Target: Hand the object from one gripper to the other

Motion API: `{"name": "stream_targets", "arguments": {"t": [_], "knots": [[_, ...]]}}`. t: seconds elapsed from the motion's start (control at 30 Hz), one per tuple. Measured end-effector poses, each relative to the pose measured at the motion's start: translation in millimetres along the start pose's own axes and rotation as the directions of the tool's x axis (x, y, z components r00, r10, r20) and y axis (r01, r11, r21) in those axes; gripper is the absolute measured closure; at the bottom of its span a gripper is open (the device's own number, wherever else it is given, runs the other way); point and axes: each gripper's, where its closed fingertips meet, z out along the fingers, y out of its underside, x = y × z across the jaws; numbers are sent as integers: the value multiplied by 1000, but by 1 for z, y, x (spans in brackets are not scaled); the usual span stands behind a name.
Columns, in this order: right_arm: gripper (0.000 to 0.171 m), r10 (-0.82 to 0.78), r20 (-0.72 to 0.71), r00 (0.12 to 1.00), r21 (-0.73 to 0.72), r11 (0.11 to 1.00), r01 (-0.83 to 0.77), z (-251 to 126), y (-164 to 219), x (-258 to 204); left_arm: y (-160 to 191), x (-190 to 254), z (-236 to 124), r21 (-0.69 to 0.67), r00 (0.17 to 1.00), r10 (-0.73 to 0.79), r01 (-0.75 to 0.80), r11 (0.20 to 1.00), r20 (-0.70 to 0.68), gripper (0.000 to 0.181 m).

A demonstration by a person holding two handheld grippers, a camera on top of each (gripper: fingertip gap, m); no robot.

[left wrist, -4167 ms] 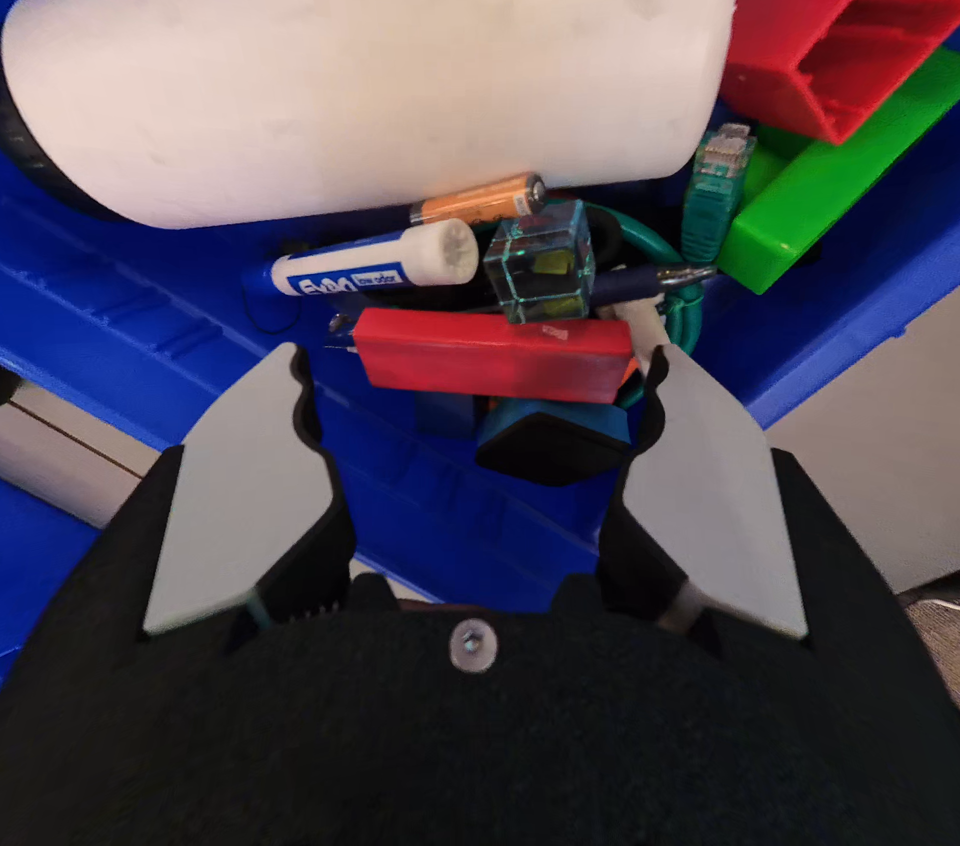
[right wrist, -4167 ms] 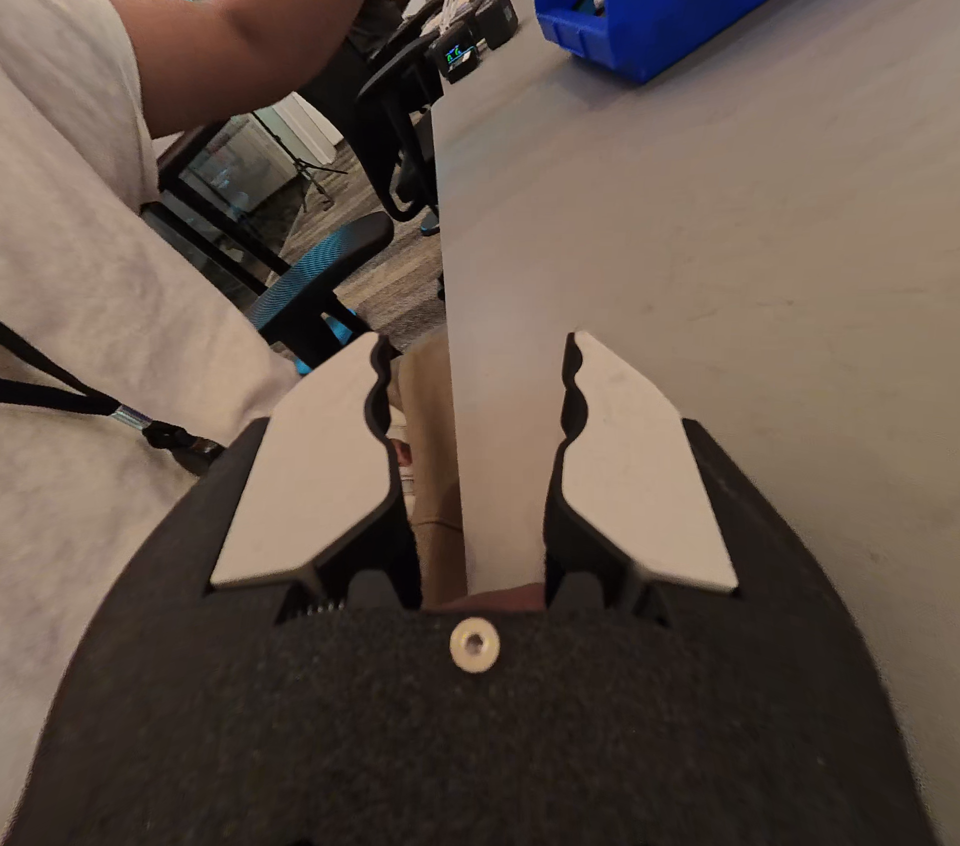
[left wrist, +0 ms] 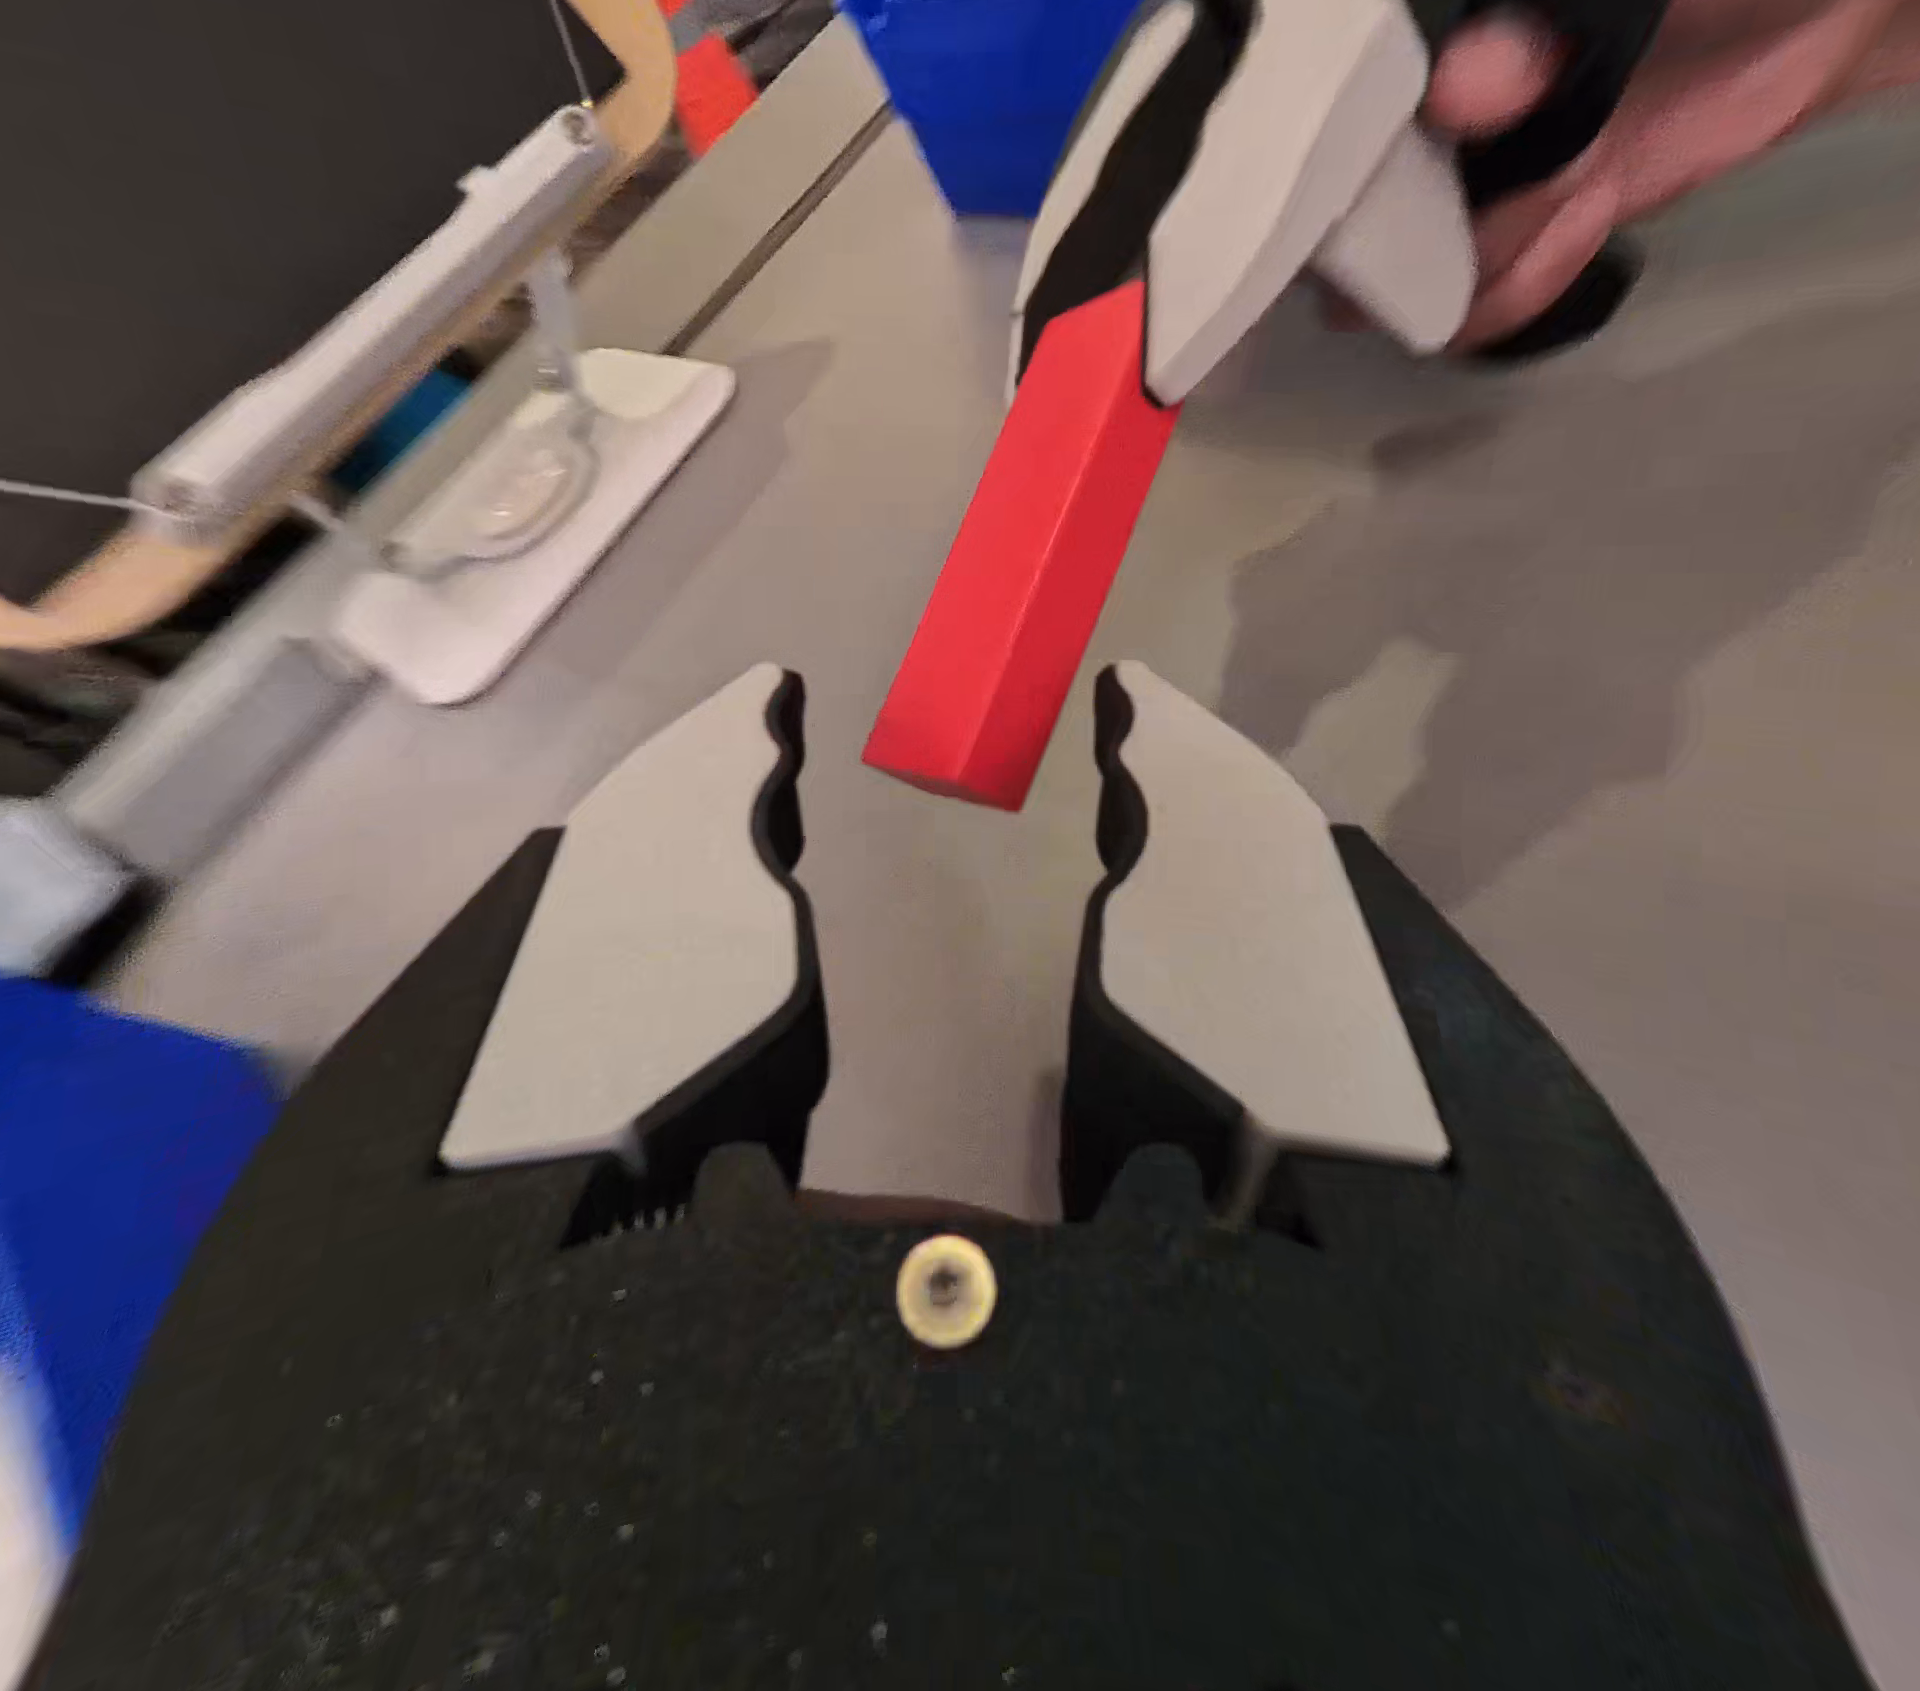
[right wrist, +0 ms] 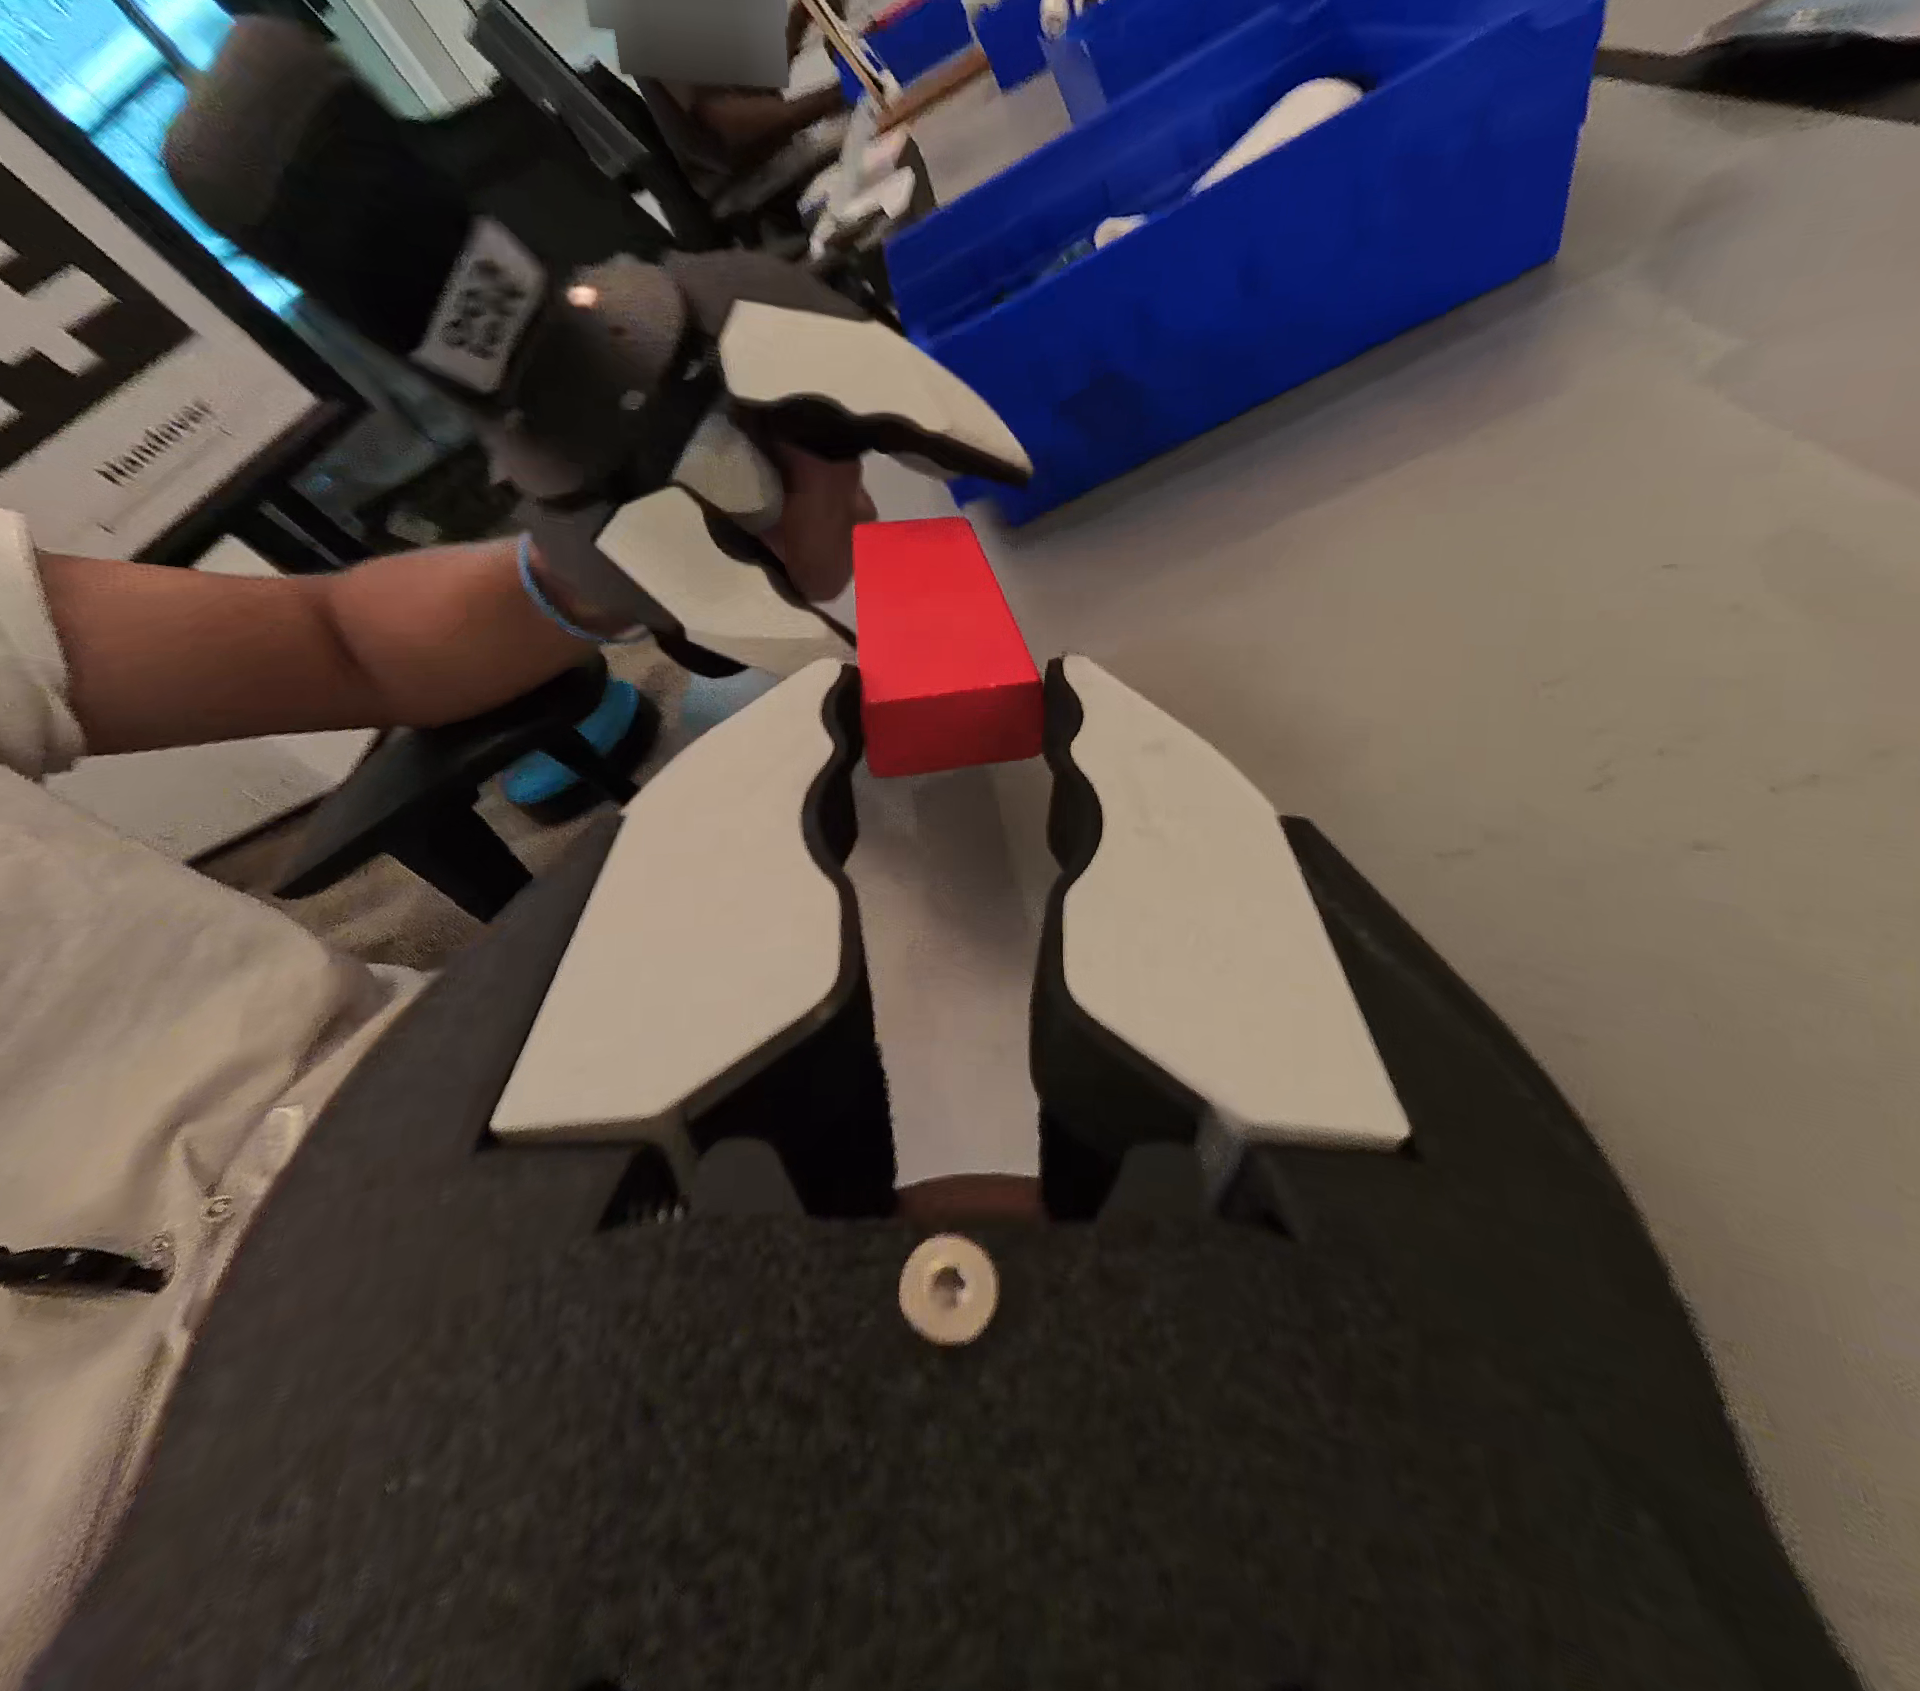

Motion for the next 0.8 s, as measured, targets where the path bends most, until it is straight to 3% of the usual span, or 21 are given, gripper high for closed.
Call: {"name": "stream_targets", "arguments": {"t": [0.13, 0.27, 0.57, 0.73, 0.8], "knots": [[138, 7, 140, 990, 119, 993, -24, -11, -14, -15, -26, 7, -16, 123, 887, -335, 388, 913, -318, 118], [138, 7, 199, 980, 171, 984, -42, -13, -18, -21, -46, 17, -28, 141, 713, -436, 593, 792, -549, 120], [138, -11, 264, 964, 229, 972, -51, 2, -21, -37, -53, 28, -22, 156, 686, -436, 621, 768, -582, 123], [138, 9, 262, 965, 314, 945, -94, 10, -25, -37, -66, 15, -27, 275, 697, -446, 665, 694, -561, 143], [138, 21, 267, 964, 336, 935, -114, 12, -26, -38, -69, 11, -30, 301, 685, -458, 689, 659, -567, 144]]}}
